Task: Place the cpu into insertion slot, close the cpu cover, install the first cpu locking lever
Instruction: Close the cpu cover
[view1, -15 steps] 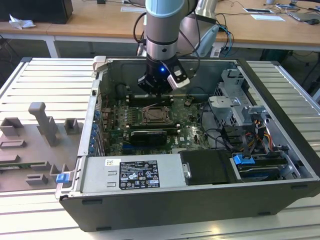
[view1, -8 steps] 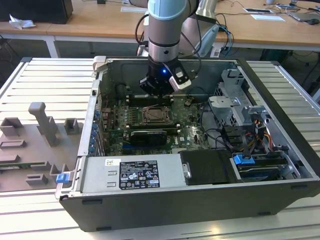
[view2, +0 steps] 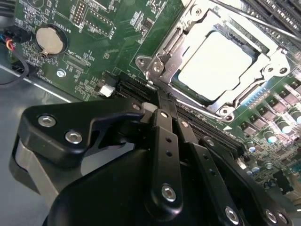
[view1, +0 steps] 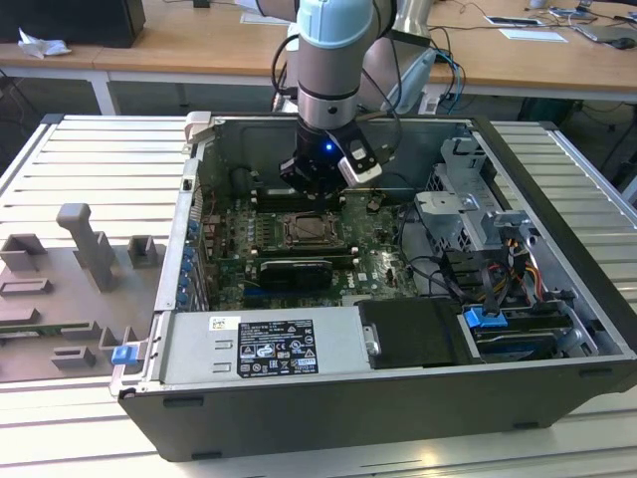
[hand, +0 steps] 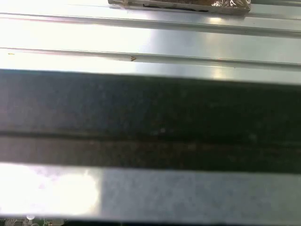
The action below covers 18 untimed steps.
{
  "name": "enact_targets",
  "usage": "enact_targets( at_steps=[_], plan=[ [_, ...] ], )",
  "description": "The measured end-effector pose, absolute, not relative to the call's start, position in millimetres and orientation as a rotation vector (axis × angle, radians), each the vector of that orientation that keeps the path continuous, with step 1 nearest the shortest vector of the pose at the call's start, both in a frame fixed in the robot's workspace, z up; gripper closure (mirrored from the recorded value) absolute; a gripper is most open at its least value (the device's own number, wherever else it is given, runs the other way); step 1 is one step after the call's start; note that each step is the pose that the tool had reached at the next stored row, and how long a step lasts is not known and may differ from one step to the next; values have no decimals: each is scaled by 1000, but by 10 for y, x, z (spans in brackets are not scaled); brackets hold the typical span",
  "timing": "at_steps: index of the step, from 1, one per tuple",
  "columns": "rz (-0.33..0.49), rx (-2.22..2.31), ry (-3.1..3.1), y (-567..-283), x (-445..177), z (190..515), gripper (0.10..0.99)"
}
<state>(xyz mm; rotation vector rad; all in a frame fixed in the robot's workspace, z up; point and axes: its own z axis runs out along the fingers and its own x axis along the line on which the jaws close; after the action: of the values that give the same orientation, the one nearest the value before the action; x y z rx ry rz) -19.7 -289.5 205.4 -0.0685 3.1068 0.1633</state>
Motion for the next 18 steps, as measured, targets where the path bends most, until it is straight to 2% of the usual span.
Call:
enact_targets(
  at_steps=[11,18],
  plan=[
    [149,-69,3108,-2895,-190,2017,980],
    [150,-69,3108,-2900,-189,2133,980]
  ],
)
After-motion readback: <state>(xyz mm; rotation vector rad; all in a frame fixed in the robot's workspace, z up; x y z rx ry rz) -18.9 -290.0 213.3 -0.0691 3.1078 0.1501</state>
